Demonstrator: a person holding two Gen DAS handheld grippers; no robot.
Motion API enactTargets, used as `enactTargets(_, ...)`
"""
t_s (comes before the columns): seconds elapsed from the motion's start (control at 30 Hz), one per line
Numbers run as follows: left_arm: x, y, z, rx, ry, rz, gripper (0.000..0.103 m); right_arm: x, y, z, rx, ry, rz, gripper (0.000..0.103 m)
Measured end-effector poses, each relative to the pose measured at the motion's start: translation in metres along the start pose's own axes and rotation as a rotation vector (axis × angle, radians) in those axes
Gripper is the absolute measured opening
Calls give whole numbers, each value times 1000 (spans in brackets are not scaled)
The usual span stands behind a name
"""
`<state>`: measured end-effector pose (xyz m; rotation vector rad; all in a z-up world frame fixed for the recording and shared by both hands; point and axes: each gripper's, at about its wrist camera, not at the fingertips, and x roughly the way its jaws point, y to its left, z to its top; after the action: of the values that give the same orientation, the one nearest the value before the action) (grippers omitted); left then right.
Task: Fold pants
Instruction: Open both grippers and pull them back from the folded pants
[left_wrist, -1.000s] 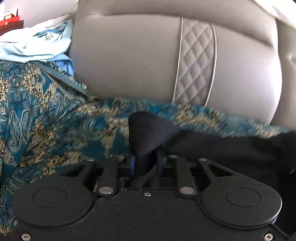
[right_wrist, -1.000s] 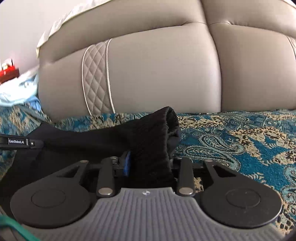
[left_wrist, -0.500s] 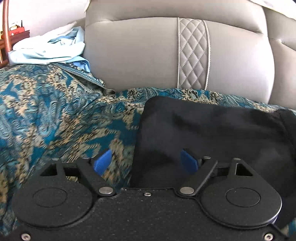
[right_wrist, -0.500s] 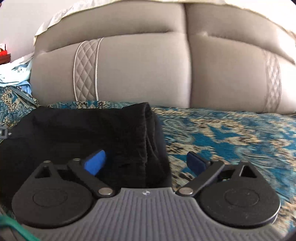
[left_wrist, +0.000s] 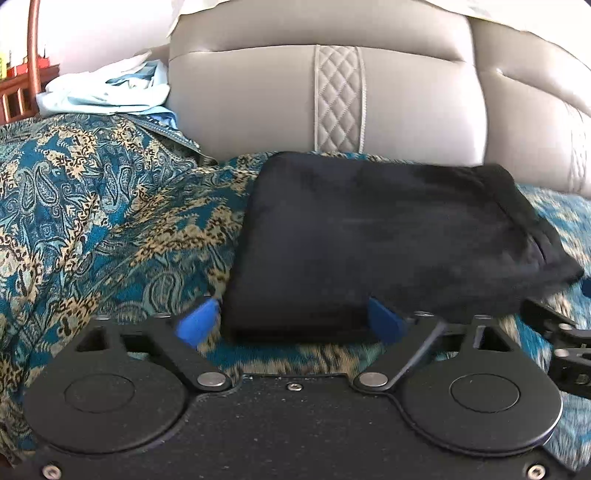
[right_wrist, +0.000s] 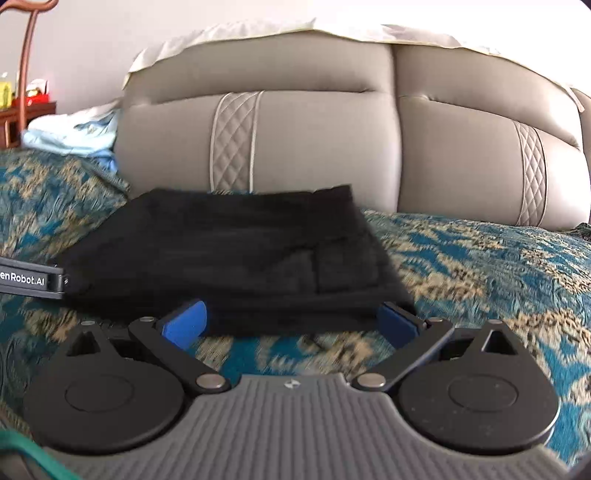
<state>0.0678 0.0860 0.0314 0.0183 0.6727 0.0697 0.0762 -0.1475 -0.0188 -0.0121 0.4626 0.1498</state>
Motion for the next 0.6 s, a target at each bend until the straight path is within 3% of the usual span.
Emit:
enactTargets(0.2, 4, -9, -19, 45, 40, 6, 101, 0, 13, -11, -33, 22, -22, 103)
enactTargets(0.43, 7, 0, -26, -36, 28, -27, 103, 5, 16, -19, -9, 38, -54, 103)
enactTargets(0.6, 6, -3, -28, -46, 21, -6, 103, 5, 17, -22, -15, 27, -61, 103)
